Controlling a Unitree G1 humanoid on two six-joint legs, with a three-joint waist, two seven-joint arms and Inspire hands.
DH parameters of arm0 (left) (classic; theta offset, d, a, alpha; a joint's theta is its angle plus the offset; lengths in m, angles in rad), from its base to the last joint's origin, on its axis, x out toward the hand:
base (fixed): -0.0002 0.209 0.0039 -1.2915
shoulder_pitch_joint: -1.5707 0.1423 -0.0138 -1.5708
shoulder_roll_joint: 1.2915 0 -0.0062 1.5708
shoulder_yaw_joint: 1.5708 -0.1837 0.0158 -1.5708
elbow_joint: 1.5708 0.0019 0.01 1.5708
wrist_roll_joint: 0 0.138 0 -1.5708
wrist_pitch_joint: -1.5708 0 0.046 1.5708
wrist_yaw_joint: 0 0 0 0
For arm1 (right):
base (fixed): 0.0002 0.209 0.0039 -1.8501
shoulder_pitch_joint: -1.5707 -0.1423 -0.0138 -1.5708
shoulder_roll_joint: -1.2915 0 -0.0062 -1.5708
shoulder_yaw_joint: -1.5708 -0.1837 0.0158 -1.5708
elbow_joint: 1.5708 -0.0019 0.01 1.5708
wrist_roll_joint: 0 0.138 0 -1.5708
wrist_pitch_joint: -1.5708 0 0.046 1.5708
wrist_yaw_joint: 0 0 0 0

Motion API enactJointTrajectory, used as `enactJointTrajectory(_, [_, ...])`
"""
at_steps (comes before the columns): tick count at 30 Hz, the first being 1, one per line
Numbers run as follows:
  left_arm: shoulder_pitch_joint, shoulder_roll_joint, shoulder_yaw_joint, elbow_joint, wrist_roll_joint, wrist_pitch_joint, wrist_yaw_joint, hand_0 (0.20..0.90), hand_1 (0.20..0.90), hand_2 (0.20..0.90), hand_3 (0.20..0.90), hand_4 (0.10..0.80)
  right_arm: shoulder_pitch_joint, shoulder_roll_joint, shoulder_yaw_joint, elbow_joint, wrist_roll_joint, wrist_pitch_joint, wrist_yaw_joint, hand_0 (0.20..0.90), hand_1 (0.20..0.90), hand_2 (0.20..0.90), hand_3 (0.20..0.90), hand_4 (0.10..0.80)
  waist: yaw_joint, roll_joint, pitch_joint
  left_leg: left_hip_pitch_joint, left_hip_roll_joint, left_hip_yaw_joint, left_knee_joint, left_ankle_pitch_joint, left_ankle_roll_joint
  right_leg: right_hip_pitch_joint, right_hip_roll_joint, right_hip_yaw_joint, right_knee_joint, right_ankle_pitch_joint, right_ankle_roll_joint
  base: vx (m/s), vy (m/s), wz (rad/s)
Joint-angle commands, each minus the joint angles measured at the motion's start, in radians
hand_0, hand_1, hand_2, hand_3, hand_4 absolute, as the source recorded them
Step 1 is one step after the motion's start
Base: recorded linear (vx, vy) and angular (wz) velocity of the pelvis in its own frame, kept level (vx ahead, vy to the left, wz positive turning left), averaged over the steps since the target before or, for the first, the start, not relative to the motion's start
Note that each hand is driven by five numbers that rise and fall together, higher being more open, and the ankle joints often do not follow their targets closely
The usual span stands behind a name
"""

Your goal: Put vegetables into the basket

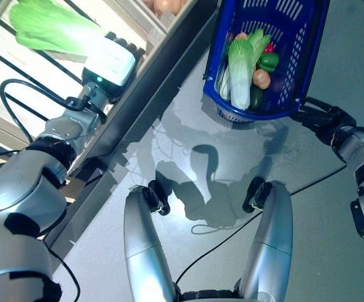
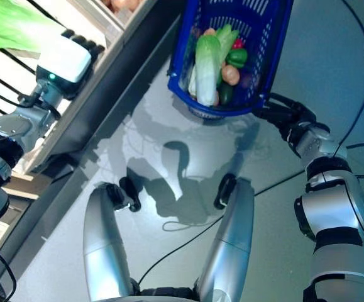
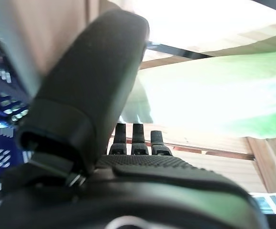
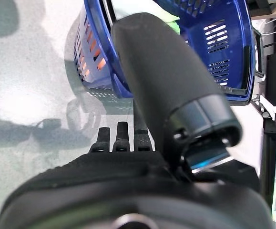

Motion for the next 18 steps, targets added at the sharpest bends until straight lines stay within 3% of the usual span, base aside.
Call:
enactJointTrajectory(1, [-0.166, 0.037, 0.002, 0.028, -0.046, 0.073, 0.011, 0.900, 0.900, 0.900, 0.900, 0.800, -0.039, -0.006, 0.030, -0.032, 0.074, -0.018, 0.070, 0.900, 0.900, 0.900, 0.900, 0.800, -0.009, 0.000, -0.002, -0.058, 0.068, -0.130, 0.004, -0.096, -0.158, -0.010, -0.058, 0.060, -0.062, 0.052, 0.059, 0.002, 0.039, -0.09])
enactJointTrajectory(11, [-0.165, 0.041, -0.018, 0.104, -0.105, 0.169, -0.169, 0.900, 0.900, 0.900, 0.900, 0.800, -0.001, -0.023, 0.007, -0.033, 0.090, 0.006, 0.105, 0.900, 0.900, 0.900, 0.900, 0.800, -0.021, -0.011, -0.010, -0.163, 0.083, -0.185, 0.117, -0.123, -0.144, -0.114, -0.058, 0.107, 0.048, 0.024, 0.048, 0.020, 0.044, -0.07])
enactJointTrajectory(18, [-0.134, 0.073, 0.013, 0.143, -0.113, 0.193, -0.231, 0.900, 0.900, 0.900, 0.900, 0.800, 0.025, -0.046, -0.007, -0.040, 0.109, -0.003, 0.117, 0.900, 0.900, 0.900, 0.900, 0.800, -0.023, -0.010, -0.030, -0.170, 0.084, -0.183, 0.126, -0.116, -0.131, -0.120, -0.058, 0.108, 0.060, 0.026, 0.039, 0.040, 0.059, -0.05])
